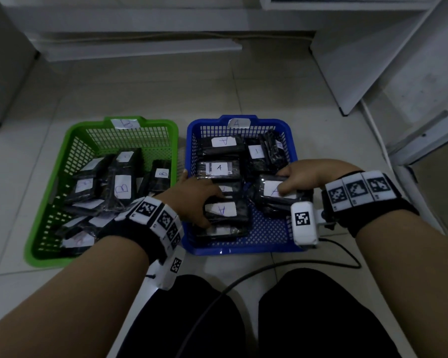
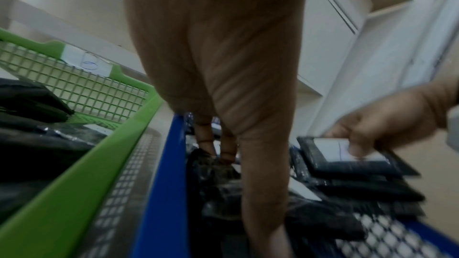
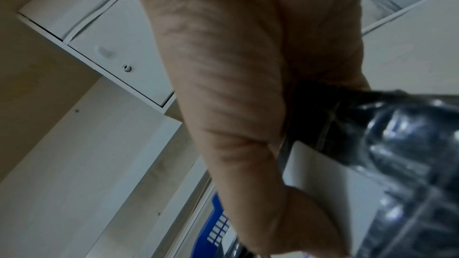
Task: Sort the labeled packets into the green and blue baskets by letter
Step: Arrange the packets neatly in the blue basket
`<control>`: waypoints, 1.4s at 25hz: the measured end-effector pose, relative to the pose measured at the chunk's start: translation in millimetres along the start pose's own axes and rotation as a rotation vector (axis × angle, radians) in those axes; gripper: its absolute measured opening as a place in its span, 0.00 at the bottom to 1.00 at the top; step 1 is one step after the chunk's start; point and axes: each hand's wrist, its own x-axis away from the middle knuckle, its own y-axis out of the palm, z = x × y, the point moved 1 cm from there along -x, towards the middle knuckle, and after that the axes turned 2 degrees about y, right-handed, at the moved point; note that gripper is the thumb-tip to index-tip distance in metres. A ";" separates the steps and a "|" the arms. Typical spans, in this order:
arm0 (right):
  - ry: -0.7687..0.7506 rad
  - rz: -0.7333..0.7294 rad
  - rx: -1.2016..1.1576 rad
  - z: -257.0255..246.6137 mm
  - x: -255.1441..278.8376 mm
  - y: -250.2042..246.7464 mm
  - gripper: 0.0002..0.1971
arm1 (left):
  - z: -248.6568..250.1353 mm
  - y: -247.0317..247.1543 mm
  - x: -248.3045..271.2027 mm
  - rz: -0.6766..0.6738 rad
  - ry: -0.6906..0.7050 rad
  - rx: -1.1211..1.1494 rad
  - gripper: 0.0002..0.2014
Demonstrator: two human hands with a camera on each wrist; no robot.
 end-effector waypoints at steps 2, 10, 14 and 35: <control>-0.029 -0.032 -0.018 -2.4 -0.8 4.2 0.19 | 5.8 2.5 0.9 -0.074 0.049 -0.060 0.43; -0.043 0.069 -0.206 2.1 -9.8 22.5 0.20 | 9.5 -21.0 -10.1 0.005 0.021 0.248 0.22; 0.005 0.144 -0.717 11.8 -5.0 22.7 0.14 | 26.0 -26.7 -30.2 0.105 -0.119 0.661 0.19; -0.073 0.015 0.116 -11.7 -31.0 44.2 0.17 | 27.7 -27.8 -33.0 0.253 -0.316 1.191 0.30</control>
